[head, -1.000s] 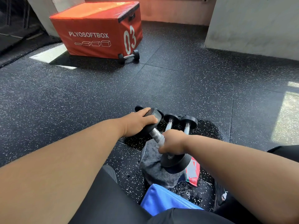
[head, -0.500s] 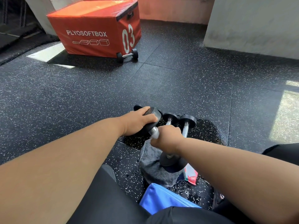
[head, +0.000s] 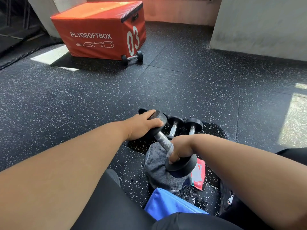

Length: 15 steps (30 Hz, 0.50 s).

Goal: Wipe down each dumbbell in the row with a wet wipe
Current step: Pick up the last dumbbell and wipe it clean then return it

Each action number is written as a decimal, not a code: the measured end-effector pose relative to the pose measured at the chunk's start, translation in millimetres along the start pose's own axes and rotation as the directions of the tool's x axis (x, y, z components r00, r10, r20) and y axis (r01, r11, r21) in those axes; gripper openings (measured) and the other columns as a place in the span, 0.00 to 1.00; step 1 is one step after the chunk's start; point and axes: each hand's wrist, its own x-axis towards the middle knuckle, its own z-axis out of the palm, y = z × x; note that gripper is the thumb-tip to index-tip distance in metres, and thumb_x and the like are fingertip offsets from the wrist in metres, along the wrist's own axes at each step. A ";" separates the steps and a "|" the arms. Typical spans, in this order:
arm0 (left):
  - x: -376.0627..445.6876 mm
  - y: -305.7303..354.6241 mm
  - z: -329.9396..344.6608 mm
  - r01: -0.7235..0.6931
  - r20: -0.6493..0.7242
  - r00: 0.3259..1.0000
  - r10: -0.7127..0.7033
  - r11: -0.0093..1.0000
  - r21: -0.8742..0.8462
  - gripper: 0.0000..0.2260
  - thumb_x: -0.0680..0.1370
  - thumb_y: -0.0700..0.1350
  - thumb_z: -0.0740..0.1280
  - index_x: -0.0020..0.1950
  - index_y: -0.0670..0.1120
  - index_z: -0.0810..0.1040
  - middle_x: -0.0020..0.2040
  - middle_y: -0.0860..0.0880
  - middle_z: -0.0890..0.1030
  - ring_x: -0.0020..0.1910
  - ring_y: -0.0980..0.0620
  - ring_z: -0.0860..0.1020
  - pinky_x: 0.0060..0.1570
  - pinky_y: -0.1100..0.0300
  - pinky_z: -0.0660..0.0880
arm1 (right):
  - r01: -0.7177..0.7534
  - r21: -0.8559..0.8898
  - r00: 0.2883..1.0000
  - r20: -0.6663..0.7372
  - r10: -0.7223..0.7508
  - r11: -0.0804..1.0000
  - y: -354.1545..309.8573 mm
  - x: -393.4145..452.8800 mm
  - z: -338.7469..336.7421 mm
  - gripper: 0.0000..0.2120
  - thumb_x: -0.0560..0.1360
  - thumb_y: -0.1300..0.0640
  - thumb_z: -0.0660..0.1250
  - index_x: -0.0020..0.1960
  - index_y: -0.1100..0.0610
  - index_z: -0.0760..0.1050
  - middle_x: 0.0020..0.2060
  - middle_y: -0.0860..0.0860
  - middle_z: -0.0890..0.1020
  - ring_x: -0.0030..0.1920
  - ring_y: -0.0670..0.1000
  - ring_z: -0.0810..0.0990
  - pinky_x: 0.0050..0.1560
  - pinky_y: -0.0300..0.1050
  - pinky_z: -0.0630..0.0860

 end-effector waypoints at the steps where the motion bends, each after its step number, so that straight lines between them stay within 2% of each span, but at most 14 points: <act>1: -0.7 1.4 0.2 -0.007 0.000 1.000 0.007 1.000 0.003 0.49 0.65 0.78 0.64 0.85 0.67 0.58 0.81 0.45 0.68 0.72 0.44 0.72 0.75 0.46 0.68 | 0.016 0.001 1.000 0.026 -0.016 1.000 -0.2 -1.3 -3.0 0.11 0.67 0.42 0.80 0.41 0.47 0.83 0.43 0.43 0.85 0.52 0.52 0.84 0.61 0.47 0.79; 4: -1.4 3.0 0.5 -0.016 -0.002 1.000 0.016 1.000 0.011 0.49 0.65 0.79 0.64 0.85 0.66 0.58 0.80 0.45 0.67 0.72 0.44 0.72 0.75 0.46 0.68 | 0.052 0.006 0.996 0.075 -0.052 0.999 -0.2 -2.7 -7.9 0.09 0.69 0.43 0.80 0.37 0.45 0.82 0.38 0.40 0.84 0.50 0.50 0.83 0.57 0.44 0.77; 6: -0.2 0.4 -0.4 -0.012 -0.004 1.000 0.012 1.000 0.005 0.49 0.65 0.79 0.64 0.85 0.67 0.58 0.81 0.45 0.67 0.72 0.43 0.73 0.75 0.44 0.69 | 0.077 0.023 0.996 0.040 -0.078 0.997 -0.5 -0.9 -6.4 0.10 0.67 0.41 0.78 0.39 0.47 0.84 0.39 0.43 0.86 0.49 0.51 0.85 0.60 0.47 0.79; 8: 1.7 -3.3 -1.2 -0.007 0.000 1.000 0.007 1.000 0.001 0.48 0.66 0.79 0.65 0.84 0.68 0.58 0.82 0.45 0.66 0.73 0.43 0.73 0.76 0.43 0.69 | 0.088 0.043 0.996 -0.007 -0.088 0.995 0.1 1.5 -3.3 0.16 0.66 0.39 0.76 0.44 0.51 0.85 0.42 0.46 0.87 0.49 0.52 0.85 0.61 0.52 0.81; 12: 0.7 -0.9 -2.7 -0.006 0.006 1.000 0.006 1.000 -0.024 0.49 0.65 0.76 0.64 0.85 0.66 0.59 0.80 0.47 0.70 0.70 0.44 0.75 0.74 0.44 0.70 | 0.076 0.089 0.989 -0.133 -0.064 0.993 -2.6 2.0 3.1 0.16 0.67 0.40 0.76 0.44 0.52 0.82 0.38 0.46 0.87 0.41 0.48 0.84 0.51 0.47 0.79; 15: 0.4 -0.3 -3.0 -0.008 0.007 1.000 0.009 0.999 -0.037 0.48 0.66 0.74 0.64 0.85 0.65 0.59 0.78 0.47 0.72 0.69 0.44 0.76 0.74 0.44 0.70 | 0.002 -0.075 0.954 -0.298 -0.024 0.997 -11.1 -5.1 8.3 0.22 0.69 0.32 0.74 0.43 0.51 0.76 0.36 0.45 0.81 0.41 0.52 0.79 0.48 0.48 0.70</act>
